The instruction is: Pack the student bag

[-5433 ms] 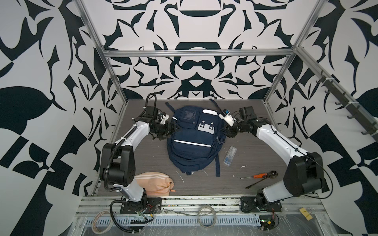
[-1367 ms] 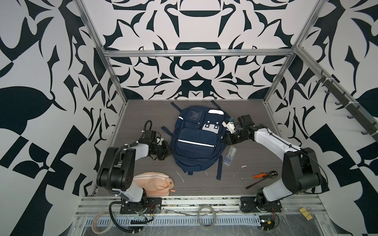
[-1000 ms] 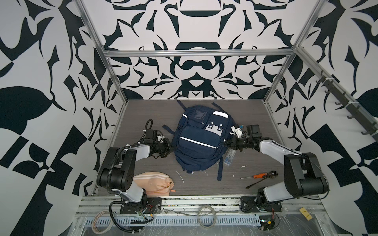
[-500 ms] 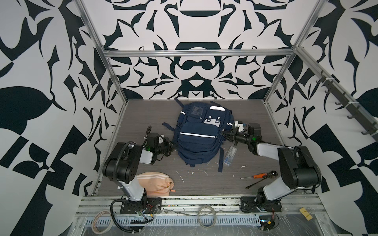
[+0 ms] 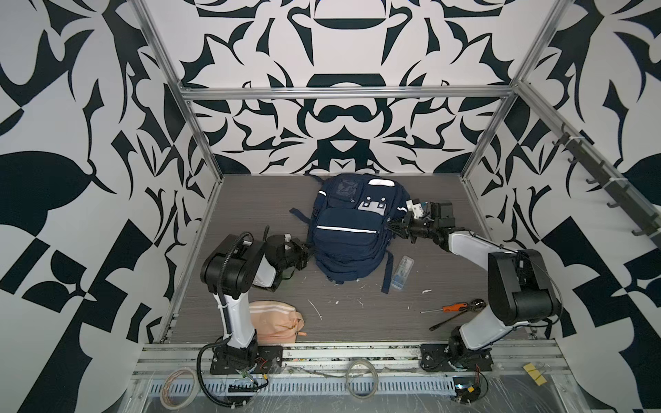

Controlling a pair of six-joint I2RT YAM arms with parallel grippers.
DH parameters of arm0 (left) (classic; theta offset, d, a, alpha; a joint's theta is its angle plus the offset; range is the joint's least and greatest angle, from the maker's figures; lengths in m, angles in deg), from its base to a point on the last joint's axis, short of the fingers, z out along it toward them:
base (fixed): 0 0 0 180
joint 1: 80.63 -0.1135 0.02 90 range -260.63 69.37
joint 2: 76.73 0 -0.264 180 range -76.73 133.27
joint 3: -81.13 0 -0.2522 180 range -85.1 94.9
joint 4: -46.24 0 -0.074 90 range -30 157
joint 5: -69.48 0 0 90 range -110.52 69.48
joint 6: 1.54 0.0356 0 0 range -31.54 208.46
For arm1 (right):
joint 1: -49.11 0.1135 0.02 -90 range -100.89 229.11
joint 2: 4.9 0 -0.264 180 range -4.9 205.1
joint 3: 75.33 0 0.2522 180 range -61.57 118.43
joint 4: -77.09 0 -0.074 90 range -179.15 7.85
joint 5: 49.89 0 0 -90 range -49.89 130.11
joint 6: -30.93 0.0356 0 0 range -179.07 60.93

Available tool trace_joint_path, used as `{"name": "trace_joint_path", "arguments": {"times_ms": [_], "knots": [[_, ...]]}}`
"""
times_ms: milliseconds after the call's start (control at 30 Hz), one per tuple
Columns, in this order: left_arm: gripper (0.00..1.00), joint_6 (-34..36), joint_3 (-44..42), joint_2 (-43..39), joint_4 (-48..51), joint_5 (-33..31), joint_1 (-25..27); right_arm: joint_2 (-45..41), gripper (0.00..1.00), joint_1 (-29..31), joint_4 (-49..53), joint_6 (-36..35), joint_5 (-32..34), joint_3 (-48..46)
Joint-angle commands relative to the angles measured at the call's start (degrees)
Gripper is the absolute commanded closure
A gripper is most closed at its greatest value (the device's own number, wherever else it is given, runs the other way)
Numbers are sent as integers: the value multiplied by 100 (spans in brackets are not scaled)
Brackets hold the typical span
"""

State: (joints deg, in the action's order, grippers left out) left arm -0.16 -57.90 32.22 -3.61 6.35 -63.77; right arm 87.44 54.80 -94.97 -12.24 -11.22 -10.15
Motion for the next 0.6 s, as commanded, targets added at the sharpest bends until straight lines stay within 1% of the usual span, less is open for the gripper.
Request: {"name": "trace_joint_path", "arguments": {"times_ms": [0, 67, 167, 200, 333, 433, 567], "knots": [[100, 86, 470, -194, 7, -305, 115, -181, 100, 433, 1877, -1506, -1436, 240], [100, 65, 594, -161, 48, -314, 129, -221, 100, 456, 1978, -1767, -1708, 267], [100, 85, 728, -149, 168, -297, 133, -164, 100, 544, 2724, -2512, -1843, 489], [100, 95, 738, -160, 187, -305, 134, -155, 100, 614, 2797, -2636, -1848, 525], [100, 95, 765, -196, 217, -341, 133, -134, 100, 762, 2736, -2670, -1957, 512], [100, 117, 799, -207, 291, -341, 133, -295, 100, 764, 3227, -3166, -1932, 586], [100, 126, 877, -166, 301, -349, 124, -444, 99, 872, 3379, -3420, -1938, 499]]}}
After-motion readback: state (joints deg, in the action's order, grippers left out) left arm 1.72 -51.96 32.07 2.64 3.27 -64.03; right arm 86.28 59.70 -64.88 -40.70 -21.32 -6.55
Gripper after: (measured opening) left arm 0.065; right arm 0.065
